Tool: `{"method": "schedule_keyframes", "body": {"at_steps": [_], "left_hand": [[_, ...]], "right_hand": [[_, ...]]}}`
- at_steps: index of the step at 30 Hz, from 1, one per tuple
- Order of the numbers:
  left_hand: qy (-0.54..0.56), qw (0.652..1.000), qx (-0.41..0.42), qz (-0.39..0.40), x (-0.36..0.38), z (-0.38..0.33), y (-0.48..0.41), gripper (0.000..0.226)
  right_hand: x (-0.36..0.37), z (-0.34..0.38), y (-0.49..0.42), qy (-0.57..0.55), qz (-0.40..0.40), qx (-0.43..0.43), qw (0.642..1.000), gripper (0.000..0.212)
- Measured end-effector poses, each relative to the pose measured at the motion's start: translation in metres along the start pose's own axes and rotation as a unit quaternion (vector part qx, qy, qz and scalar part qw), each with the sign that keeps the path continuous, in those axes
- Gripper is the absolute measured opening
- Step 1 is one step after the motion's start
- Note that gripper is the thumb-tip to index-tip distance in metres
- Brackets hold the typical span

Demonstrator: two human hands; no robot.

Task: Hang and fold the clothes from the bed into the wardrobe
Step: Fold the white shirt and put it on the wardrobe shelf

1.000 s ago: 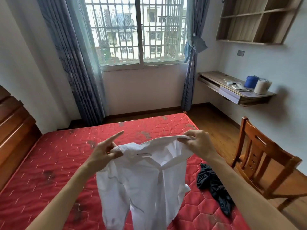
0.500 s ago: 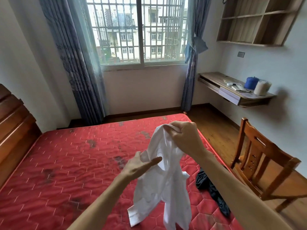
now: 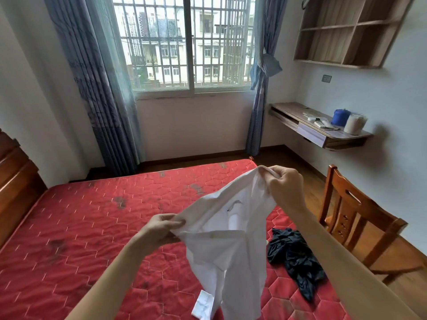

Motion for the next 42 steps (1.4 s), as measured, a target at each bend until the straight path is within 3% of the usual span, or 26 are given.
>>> {"method": "schedule_keyframes", "body": {"at_steps": [2, 4, 7, 9, 11, 13, 15, 17, 18, 20, 21, 23, 25, 26, 30, 33, 36, 37, 39, 42], "left_hand": [[-0.074, 0.995, -0.061, 0.040, -0.003, 0.001, 0.002, 0.025], [-0.033, 0.994, -0.078, 0.071, -0.004, 0.002, 0.001, 0.034], [0.186, 0.977, -0.014, 0.099, -0.006, 0.004, -0.002, 0.055], [0.318, 0.940, 0.059, 0.107, -0.010, 0.009, -0.001, 0.088], [0.368, 0.917, 0.119, 0.094, -0.013, 0.009, -0.001, 0.111], [0.356, 0.922, 0.132, 0.071, -0.008, 0.005, -0.001, 0.092], [0.267, 0.955, 0.113, 0.057, 0.001, -0.004, 0.005, 0.043], [0.058, 0.992, 0.105, 0.049, -0.001, -0.008, 0.006, 0.038], [-0.094, 0.990, 0.103, 0.011, -0.003, -0.010, 0.007, 0.039], [-0.380, 0.911, 0.133, -0.094, -0.010, -0.009, 0.004, 0.028], [-0.459, 0.864, 0.157, -0.134, -0.010, -0.008, 0.004, 0.021], [-0.541, 0.796, 0.208, -0.175, -0.015, -0.006, 0.002, 0.008], [-0.588, 0.758, 0.219, -0.178, -0.025, -0.004, 0.001, 0.016], [-0.592, 0.766, 0.201, -0.152, -0.028, -0.005, 0.003, 0.023], [-0.437, 0.898, 0.041, 0.032, -0.039, -0.014, 0.018, 0.049], [-0.335, 0.936, 0.027, 0.110, -0.047, -0.023, 0.038, 0.074], [-0.258, 0.952, -0.028, 0.160, -0.053, -0.025, 0.054, 0.079], [-0.256, 0.951, -0.049, 0.164, -0.056, -0.024, 0.056, 0.079], [-0.266, 0.946, -0.081, 0.169, -0.058, -0.022, 0.057, 0.083], [-0.277, 0.940, -0.105, 0.169, -0.053, -0.027, 0.055, 0.079]], "right_hand": [[0.001, 0.002, 0.000, 0.002, 0.001, -0.005, 1.000, 0.037], [0.003, 0.001, -0.001, 0.006, 0.002, -0.010, 1.000, 0.037], [0.002, -0.005, -0.004, 0.012, -0.004, -0.002, 1.000, 0.035], [-0.003, -0.012, -0.006, 0.027, -0.003, 0.012, 1.000, 0.032], [-0.008, -0.017, -0.007, 0.039, 0.001, 0.027, 0.999, 0.028], [-0.008, -0.019, -0.006, 0.039, 0.006, 0.036, 0.999, 0.027], [-0.004, -0.016, -0.005, 0.038, 0.012, 0.035, 0.999, 0.028], [-0.001, -0.010, -0.005, 0.030, 0.014, 0.028, 0.999, 0.028], [0.000, -0.008, -0.005, 0.028, 0.014, 0.022, 0.999, 0.027], [0.001, -0.002, -0.004, 0.036, 0.018, 0.004, 0.999, 0.026], [0.001, -0.001, -0.004, 0.045, 0.023, -0.006, 0.999, 0.025], [0.001, -0.001, -0.003, 0.057, 0.039, -0.010, 0.998, 0.026], [0.001, -0.005, -0.003, 0.068, 0.052, 0.001, 0.996, 0.031], [0.001, -0.007, -0.004, 0.074, 0.061, 0.004, 0.995, 0.032], [-0.001, -0.018, -0.006, 0.008, 0.157, 0.055, 0.986, 0.035], [0.001, -0.021, 0.000, -0.083, 0.228, 0.118, 0.963, 0.026], [-0.001, -0.022, 0.003, -0.098, 0.313, 0.165, 0.930, 0.023], [-0.001, -0.023, 0.002, -0.097, 0.330, 0.170, 0.923, 0.032], [-0.001, -0.030, -0.004, -0.099, 0.344, 0.177, 0.917, 0.054], [0.009, -0.039, -0.012, -0.117, 0.345, 0.197, 0.910, 0.049]]}}
Point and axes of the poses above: each hand's wrist, its own y-axis away from the middle knuckle, its own x-axis out of the palm, z = x × y, the point moved 1 cm from there along -y, towards the middle knuckle, and after that the axes turned 10 degrees about z, right-handed, at the moved point
